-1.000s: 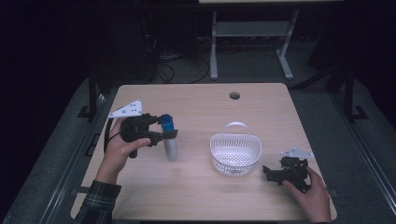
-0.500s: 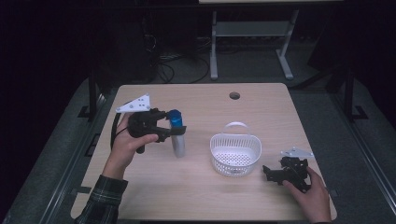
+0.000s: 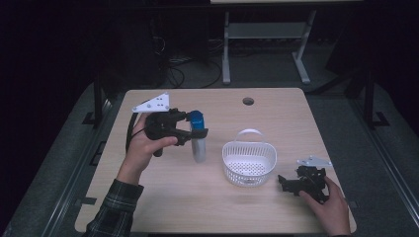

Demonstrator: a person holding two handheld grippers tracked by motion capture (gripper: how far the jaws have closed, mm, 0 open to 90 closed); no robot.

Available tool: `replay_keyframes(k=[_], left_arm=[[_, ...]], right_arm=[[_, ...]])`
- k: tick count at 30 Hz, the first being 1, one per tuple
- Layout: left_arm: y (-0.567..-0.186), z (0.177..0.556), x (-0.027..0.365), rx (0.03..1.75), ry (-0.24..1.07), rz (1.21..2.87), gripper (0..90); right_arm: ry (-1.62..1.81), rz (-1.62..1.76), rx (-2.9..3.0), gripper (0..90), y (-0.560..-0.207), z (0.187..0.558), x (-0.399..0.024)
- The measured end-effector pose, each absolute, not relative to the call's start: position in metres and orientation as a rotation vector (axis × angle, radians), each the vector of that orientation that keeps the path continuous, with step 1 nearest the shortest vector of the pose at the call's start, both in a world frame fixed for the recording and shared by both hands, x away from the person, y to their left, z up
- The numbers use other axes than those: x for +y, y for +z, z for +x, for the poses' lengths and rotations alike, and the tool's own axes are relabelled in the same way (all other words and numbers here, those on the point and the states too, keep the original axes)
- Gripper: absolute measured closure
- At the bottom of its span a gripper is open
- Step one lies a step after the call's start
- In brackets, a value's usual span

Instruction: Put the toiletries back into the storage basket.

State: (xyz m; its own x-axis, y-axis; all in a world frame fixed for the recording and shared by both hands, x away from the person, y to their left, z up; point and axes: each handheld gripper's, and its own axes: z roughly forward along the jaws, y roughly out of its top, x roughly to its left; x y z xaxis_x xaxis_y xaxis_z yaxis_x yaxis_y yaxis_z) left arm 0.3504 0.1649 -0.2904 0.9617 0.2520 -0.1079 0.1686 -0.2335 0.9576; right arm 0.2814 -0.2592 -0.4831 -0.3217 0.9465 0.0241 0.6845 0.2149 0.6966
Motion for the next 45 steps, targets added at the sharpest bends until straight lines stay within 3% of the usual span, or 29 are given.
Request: replay_keyframes(k=[24, 45], left_arm=[[-0.284, 0.356, 0.112, 0.232, 0.023, 1.793, 37.7], [-0.305, 0.365, 0.081, 0.202, 0.009, 1.809, 37.7]], right_arm=[[0.868, 1.51, 2.087, 0.0, -0.483, 0.281, -0.259], [0.868, 1.509, 2.087, 0.0, -0.483, 0.281, -0.259]])
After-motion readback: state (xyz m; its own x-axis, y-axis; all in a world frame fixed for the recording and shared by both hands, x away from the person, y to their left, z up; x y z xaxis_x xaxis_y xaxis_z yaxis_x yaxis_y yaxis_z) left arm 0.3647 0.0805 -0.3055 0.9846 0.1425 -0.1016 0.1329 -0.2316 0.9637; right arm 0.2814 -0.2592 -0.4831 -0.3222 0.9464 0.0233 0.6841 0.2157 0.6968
